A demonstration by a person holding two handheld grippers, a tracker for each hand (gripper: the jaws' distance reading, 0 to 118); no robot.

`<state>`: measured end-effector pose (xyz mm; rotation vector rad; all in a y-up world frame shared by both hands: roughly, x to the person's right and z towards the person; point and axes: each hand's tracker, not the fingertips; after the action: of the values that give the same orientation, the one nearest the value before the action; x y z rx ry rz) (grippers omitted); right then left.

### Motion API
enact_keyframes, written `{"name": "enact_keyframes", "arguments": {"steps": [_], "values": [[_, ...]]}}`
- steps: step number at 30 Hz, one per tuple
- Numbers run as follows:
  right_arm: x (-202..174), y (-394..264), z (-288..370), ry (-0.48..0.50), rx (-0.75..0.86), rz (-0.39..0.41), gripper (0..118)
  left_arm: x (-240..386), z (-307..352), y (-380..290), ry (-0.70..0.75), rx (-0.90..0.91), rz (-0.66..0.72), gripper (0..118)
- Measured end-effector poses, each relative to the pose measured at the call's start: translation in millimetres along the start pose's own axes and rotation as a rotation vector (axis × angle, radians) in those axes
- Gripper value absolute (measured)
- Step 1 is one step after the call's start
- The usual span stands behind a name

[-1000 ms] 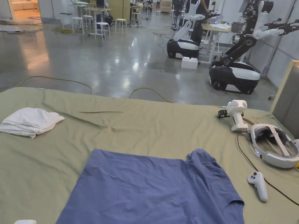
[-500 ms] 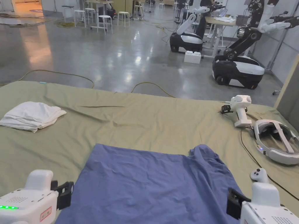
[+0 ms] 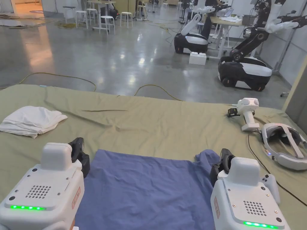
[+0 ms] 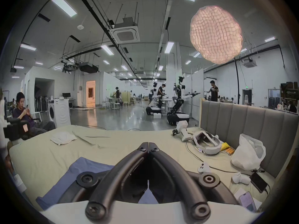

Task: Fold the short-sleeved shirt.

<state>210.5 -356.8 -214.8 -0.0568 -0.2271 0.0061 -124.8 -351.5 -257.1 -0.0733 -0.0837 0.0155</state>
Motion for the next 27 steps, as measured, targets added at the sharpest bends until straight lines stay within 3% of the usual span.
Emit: {"name": "enact_keyframes", "arguments": {"steps": [4,8,11,21,27], "values": [[-1,-3,-3,0.012,0.033,0.013,0,-2,-6,-6,-0.009,-0.009,-0.008,0],[2,-8,-20,0.017,-0.024,0.018,0,-15,-49,-24,-0.001,-0.196,-0.056,0],[8,-18,-39,0.028,-0.108,0.008,0,-32,-114,-45,-0.019,-0.415,-0.035,0],[29,-67,-87,0.018,-0.305,0.03,0,-61,-338,-101,-0.067,-0.892,0.019,2],[45,-96,-98,-0.024,-0.395,0.045,0,-52,-392,-117,-0.115,-1.012,0.166,58]]}}
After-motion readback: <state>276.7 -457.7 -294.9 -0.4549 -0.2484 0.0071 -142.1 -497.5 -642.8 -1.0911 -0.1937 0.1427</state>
